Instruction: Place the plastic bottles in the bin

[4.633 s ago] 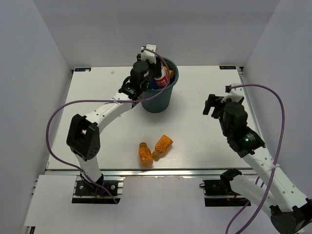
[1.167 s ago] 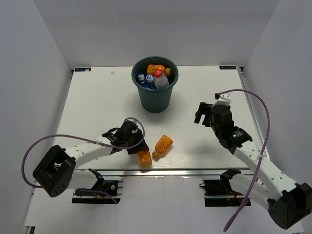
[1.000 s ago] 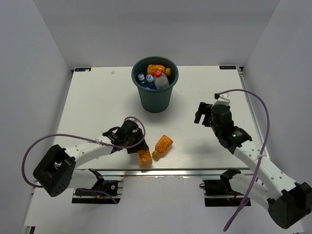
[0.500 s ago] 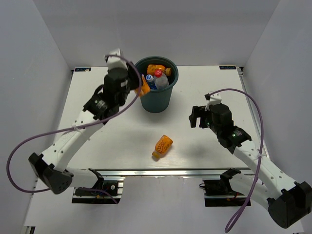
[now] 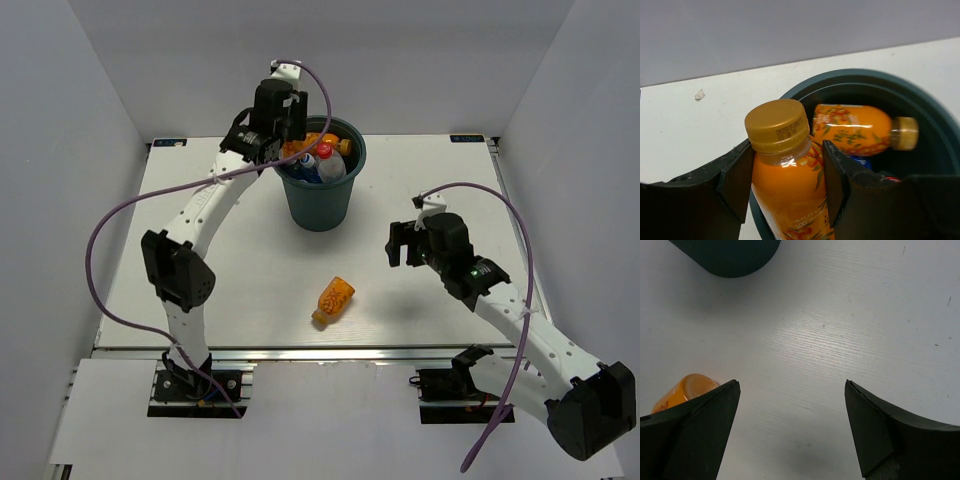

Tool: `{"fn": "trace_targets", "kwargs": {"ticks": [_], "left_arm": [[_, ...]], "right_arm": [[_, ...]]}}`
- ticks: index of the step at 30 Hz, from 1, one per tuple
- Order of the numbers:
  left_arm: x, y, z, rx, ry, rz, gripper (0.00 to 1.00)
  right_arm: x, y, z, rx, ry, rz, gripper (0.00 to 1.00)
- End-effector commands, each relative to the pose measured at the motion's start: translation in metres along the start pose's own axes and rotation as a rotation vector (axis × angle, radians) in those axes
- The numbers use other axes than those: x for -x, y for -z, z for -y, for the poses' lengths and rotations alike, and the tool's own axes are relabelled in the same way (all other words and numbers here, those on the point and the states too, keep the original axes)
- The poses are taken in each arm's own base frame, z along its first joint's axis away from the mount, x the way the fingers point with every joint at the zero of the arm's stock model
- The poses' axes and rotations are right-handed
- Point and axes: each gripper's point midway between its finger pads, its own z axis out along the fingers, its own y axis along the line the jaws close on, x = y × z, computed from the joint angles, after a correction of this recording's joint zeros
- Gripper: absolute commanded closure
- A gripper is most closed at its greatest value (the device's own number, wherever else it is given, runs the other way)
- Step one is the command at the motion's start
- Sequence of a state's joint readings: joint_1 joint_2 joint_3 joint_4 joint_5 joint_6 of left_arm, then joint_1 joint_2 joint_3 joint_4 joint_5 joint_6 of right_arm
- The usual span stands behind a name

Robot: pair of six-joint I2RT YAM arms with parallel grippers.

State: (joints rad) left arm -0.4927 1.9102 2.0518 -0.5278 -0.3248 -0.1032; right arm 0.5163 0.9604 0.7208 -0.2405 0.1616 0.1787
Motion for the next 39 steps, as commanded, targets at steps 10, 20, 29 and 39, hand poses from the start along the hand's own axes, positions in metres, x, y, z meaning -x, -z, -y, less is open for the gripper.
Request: {"fn": "trace_targets", "kwargs": {"ticks": [10,20,29,39], "left_arm": [[-0.024,-0.021,0.008,-0.167,-0.164,-0.112,0.16],[-0.008,-0.021,0.011,-0.169,-0.126,-0.074,0.02],[0.101,0.04,-0.021,-0.033,0.023,0.194,0.02],[0.068,0.145,-0.105,0.246,0.316,0.298,0.02]], "right_arm": [[-0.012,0.0,-0.021,0.13,0.013,-0.071,0.11],[-0.018,-0.005,-0.056,0.291,-0.055,-0.106,0.11],[-0.033,-0.008,-0.077,0.191,-0.232,-0.115,0.11],[-0.076,-0.006,-0.132,0.063,-0.351,-0.11,0.11]]}}
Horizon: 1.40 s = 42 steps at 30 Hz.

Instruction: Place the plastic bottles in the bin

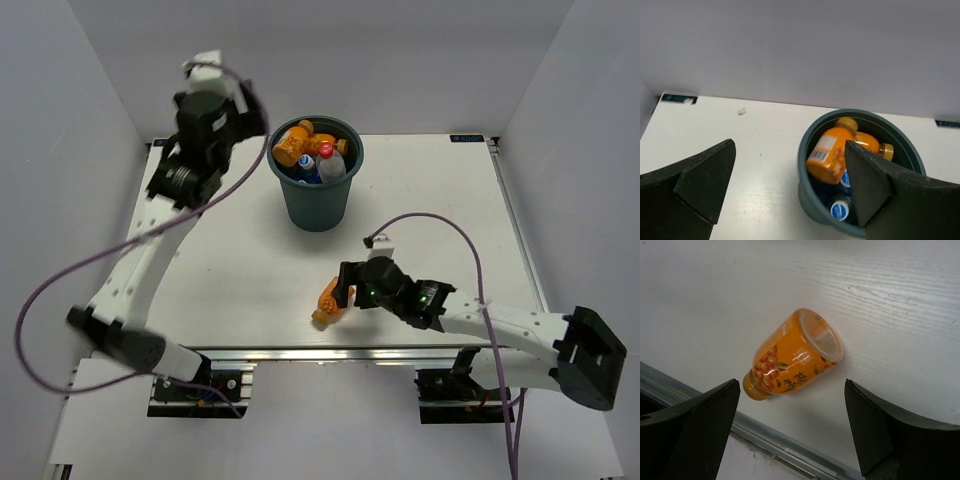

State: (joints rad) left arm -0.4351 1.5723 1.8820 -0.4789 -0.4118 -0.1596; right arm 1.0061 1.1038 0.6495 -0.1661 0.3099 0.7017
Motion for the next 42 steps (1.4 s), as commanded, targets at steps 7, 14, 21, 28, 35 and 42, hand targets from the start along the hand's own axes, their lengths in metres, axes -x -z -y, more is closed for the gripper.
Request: {"fn": "trace_targets", "kwargs": {"ticks": [7,14,21,28,35,42], "left_arm": [[-0.107,0.102,-0.097,0.301,0.366,-0.007,0.02],[-0.182,0.115,-0.103,0.31,0.413,-0.127,0.02],[-0.196,0.123,-0.116,0.371,0.398,-0.142,0.02],[-0.193,0.131,-0.124,0.387,0.407,-0.106,0.02],[-0.196,0.126,-0.125,0.396,0.395,-0.1,0.02],[-0.198,0.104,-0.114,0.371,0.379,-0.1,0.02]], "right_arm": [[-0.006,-0.028,0.0,-0.131,-0.244,0.1,0.11],[-0.014,-0.05,-0.03,-0.046,-0.236,0.056,0.11],[-0.038,-0.066,-0.022,-0.117,-0.239,-0.025,0.11],[-0.017,-0.067,-0.045,-0.02,-0.124,0.026,0.53],[0.078,-0.004,-0.052,0.008,0.226,0.296,0.56],[0.21,0.073,0.005,-0.184,0.24,0.473,0.57]]}}
